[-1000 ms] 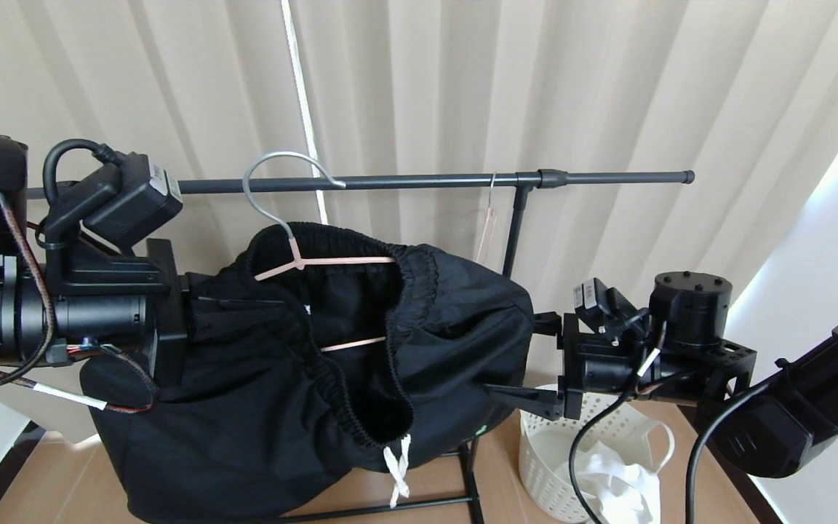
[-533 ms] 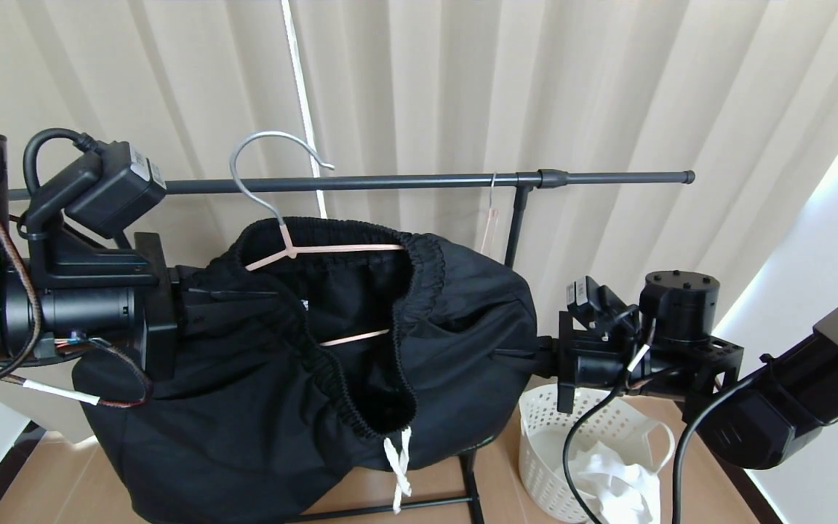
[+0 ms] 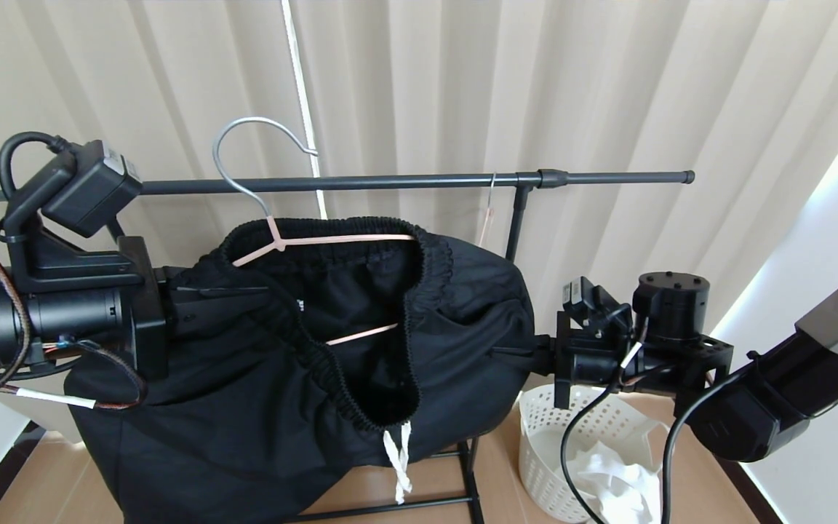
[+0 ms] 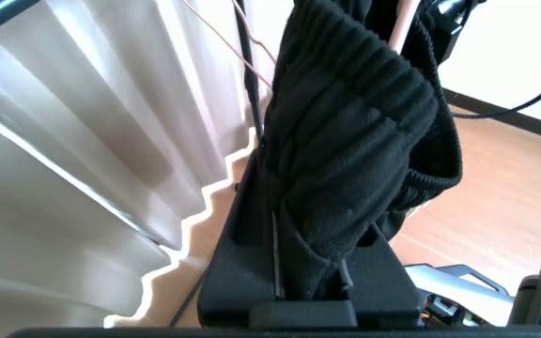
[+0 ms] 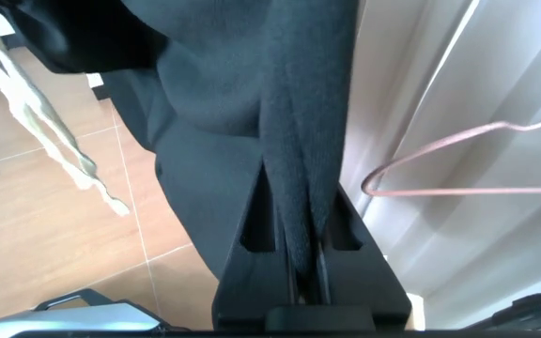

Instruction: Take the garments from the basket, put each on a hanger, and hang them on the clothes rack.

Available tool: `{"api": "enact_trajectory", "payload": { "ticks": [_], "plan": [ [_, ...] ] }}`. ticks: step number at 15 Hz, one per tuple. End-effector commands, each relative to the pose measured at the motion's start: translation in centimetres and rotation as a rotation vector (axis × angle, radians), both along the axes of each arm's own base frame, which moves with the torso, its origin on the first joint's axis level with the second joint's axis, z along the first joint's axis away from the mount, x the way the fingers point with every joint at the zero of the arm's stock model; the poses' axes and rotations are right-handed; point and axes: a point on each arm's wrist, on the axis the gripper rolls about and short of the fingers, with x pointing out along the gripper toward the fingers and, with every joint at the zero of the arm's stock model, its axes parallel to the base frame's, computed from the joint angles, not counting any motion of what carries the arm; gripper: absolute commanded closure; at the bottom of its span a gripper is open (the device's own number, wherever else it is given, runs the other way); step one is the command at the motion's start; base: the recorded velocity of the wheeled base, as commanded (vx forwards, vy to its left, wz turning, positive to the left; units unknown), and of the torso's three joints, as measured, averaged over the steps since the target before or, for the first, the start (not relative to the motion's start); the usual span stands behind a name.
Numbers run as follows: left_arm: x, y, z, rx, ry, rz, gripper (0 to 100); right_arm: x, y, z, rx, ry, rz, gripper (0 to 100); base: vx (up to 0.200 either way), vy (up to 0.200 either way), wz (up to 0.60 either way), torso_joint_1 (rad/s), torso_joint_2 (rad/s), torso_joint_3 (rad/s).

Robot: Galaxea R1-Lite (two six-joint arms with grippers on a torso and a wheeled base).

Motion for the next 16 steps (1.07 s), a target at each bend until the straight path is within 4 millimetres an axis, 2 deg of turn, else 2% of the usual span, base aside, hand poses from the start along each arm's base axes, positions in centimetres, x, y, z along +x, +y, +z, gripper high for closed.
{"api": "enact_trajectory", "payload": {
  "ticks": [1, 6, 11, 12, 16],
  "plan": [
    [-0.1, 0.1, 0.1, -0.003, -0.002, 0.006, 100, 0.1, 0.0, -0.3, -0.002, 0.006, 0.000, 100, 0.000, 0.000, 0.00, 0.000, 0.00, 0.000],
    [0.1, 0.5, 0.1, -0.028, 0.000, 0.033, 100, 0.1, 0.1, -0.3, -0.003, 0.007, -0.001, 100, 0.000, 0.000, 0.00, 0.000, 0.00, 0.000],
    [0.4, 0.6, -0.7, -0.028, 0.035, 0.042, 100, -0.1, 0.1, -0.3, 0.001, 0.022, -0.006, 100, 0.000, 0.000, 0.00, 0.000, 0.00, 0.000],
    [0.4, 0.6, -0.7, -0.028, 0.034, 0.045, 100, -0.3, 0.0, -0.3, 0.001, 0.019, -0.005, 0, 0.000, 0.000, 0.00, 0.000, 0.00, 0.000],
    [1.1, 0.9, -1.5, -0.021, 0.068, 0.067, 100, -0.2, 0.1, -0.1, 0.012, -0.014, -0.003, 0, 0.000, 0.000, 0.00, 0.000, 0.00, 0.000]
  ]
}}
